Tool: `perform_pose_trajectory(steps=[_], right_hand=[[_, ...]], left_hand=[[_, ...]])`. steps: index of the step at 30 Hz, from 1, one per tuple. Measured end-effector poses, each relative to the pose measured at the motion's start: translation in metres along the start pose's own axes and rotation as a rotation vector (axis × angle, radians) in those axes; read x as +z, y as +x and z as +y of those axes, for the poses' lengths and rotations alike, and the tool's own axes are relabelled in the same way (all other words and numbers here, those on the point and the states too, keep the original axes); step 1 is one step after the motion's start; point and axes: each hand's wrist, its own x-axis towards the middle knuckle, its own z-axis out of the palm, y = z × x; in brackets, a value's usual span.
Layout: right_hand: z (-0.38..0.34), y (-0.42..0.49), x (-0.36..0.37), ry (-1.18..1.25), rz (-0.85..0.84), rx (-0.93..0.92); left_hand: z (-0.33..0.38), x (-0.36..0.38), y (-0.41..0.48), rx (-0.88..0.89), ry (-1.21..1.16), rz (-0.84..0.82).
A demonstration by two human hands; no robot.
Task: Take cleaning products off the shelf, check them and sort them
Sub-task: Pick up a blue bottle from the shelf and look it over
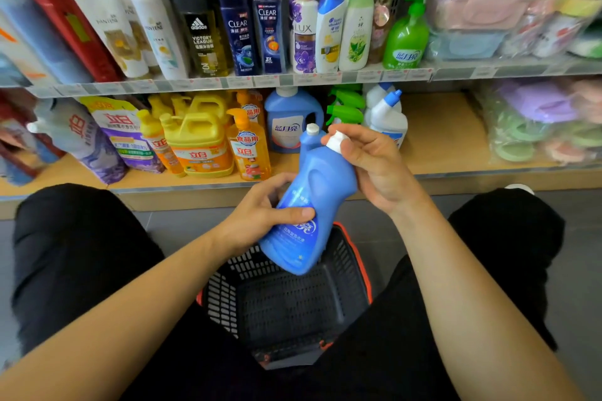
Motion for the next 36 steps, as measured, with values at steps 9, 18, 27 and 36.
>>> perform_pose_trajectory(steps=[9, 18, 27, 36], right_hand=[[0.035, 0.004, 0.014, -0.321, 0.349, 0.016], [0.025, 0.001, -0.006, -0.123, -0.015, 0.116], [0.015, -0.011, -0.018, -0.173, 0.041, 0.058], [0.029, -0.004, -0.003, -0.412, 0.354, -0.06]], left_hand=[[-0.029, 0.006, -0.017, 0.025, 0.687, 0.468], [-0.031, -0.013, -0.009, -0.023, 0.044, 0.114], [-0.024, -0.003, -0.004, -0.092, 0.038, -0.056], [-0.025, -0.008, 0.005, 0.051, 0.495, 0.23]])
